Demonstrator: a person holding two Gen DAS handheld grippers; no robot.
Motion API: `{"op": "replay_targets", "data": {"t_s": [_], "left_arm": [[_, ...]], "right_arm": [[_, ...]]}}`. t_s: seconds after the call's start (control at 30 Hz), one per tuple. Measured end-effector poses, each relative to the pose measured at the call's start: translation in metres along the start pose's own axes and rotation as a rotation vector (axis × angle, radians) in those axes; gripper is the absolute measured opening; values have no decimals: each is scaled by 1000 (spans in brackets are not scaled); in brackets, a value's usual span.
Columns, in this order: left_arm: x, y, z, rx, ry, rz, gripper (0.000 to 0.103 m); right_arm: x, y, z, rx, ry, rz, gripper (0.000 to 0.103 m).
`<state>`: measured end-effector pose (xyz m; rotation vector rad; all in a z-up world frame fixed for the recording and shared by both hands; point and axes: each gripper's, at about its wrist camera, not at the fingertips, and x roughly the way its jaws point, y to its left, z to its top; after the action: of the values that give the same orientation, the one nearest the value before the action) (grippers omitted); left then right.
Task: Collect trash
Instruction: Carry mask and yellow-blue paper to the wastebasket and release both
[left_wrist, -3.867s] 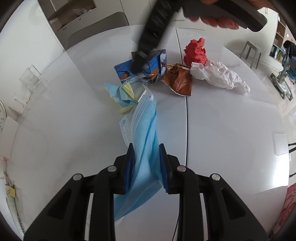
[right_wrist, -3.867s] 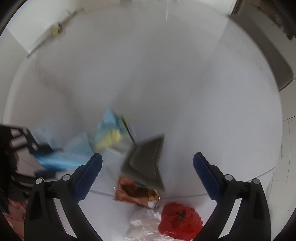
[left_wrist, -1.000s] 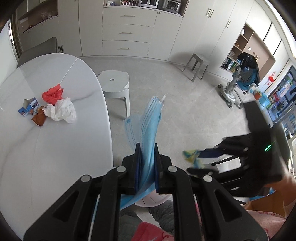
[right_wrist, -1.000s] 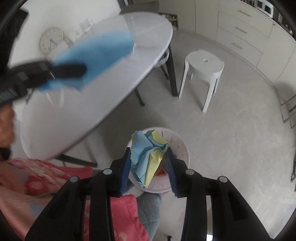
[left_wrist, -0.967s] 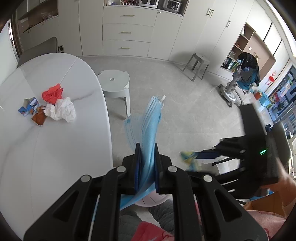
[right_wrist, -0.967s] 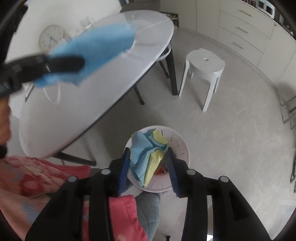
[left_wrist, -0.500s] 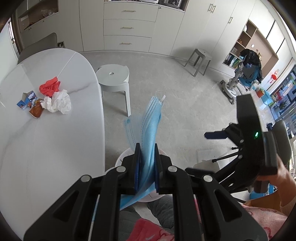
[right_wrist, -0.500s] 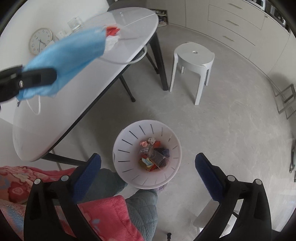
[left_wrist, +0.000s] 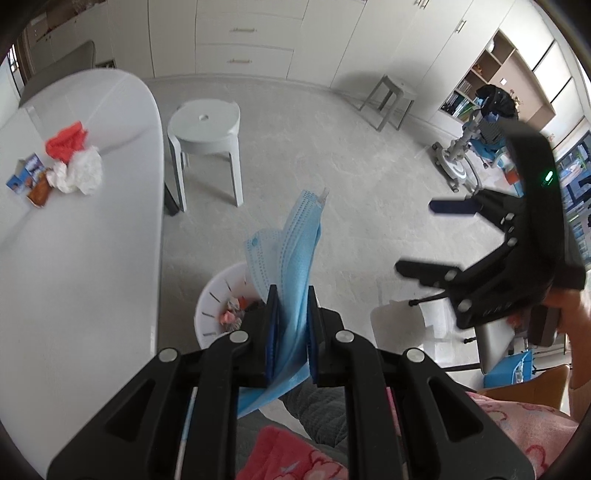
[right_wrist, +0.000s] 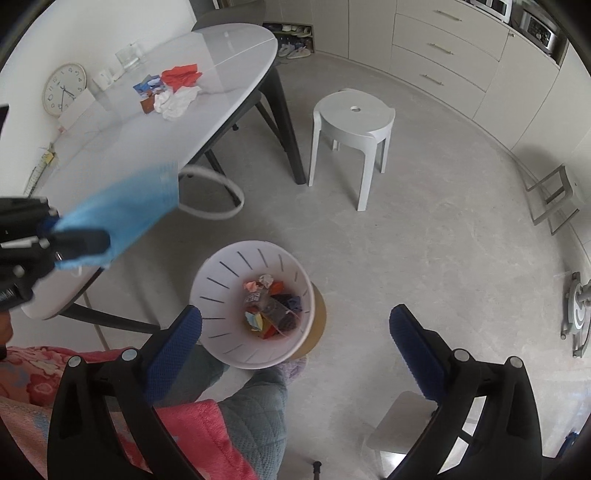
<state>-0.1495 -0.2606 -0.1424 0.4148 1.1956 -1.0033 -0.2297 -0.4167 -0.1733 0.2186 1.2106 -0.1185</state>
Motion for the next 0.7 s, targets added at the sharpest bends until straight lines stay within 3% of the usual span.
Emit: {"op": "replay_targets", "data": {"t_s": [0.03,0.1,0.17,0.3,0.7], "left_arm": [[5,-1,-1,-8,18,-4,20],[13,-1,-3,-25,45,19,67],[17,-4,-6,-42,49,57,82],[18,-9,-7,-54,50,64,90],[4,-3,0,-117,7,134,91]], "right_arm": [[-1,-4,0,0,0,-2,101],[-2,-11,1,3,0,1,101],[-2,-16,2,6,1,0,101],[-1,-26,6,5,1,8,101],[-12,-25,18,-37,-50,31,101]]}}
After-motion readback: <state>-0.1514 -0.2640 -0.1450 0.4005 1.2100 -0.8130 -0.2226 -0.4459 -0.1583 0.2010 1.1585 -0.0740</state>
